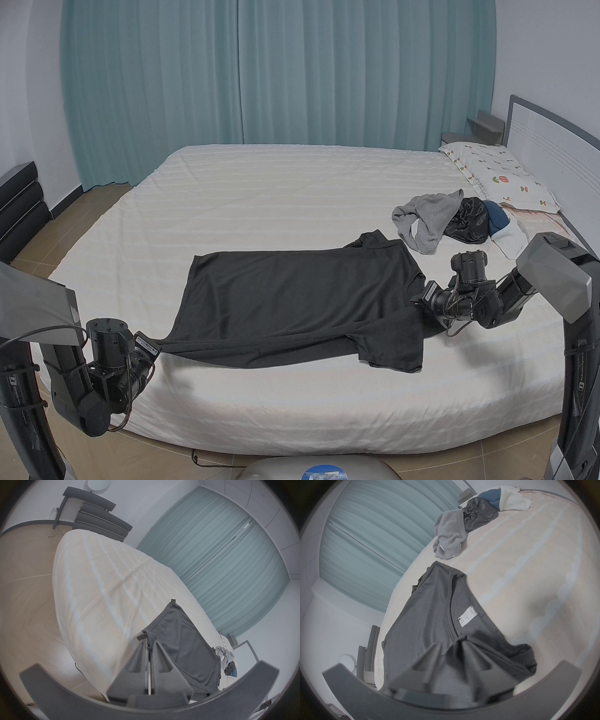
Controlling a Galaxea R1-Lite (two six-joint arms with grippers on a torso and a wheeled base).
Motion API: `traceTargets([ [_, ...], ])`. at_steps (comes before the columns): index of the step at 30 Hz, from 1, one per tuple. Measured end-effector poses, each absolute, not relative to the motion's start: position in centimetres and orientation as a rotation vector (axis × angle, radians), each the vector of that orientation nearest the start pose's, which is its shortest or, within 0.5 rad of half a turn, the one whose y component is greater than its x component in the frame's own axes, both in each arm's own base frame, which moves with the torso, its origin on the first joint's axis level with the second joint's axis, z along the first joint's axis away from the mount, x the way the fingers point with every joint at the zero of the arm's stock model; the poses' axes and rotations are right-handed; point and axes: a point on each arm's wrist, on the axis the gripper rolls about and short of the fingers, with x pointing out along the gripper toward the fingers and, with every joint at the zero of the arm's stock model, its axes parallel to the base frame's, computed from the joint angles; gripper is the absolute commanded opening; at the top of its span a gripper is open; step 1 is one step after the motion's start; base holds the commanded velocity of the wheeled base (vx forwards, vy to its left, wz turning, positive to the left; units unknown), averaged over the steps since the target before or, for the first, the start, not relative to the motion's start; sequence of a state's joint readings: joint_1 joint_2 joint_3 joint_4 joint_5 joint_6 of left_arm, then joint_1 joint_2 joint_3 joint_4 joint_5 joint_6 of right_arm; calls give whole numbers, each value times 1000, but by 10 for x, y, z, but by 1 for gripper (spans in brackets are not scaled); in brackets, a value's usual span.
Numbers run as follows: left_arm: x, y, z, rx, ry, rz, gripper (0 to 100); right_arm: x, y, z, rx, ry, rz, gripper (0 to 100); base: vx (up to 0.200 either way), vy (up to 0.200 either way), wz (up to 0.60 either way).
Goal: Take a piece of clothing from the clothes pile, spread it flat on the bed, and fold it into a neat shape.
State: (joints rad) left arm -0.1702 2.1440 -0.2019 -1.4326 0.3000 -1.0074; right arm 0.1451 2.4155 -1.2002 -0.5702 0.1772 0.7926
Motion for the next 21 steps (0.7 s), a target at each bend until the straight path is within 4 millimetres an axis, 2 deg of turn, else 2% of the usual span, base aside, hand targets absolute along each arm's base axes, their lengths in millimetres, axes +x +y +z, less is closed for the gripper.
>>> traceTargets([
  [4, 256, -37, 10, -863, 392, 366, 0, 433, 70, -6, 770, 749, 38, 100, 0, 0, 0],
  [10, 256, -37, 9, -862, 396, 368, 0, 422, 63, -1, 769, 771, 49, 100, 0, 0, 0],
  [15, 255, -37, 9, -862, 398, 369, 0, 396, 56, 3, 755, 836, 81, 100, 0, 0, 0],
  [21, 254, -37, 8, -861, 404, 371, 0, 356, 51, 3, 739, 936, 110, 100, 0, 0, 0],
])
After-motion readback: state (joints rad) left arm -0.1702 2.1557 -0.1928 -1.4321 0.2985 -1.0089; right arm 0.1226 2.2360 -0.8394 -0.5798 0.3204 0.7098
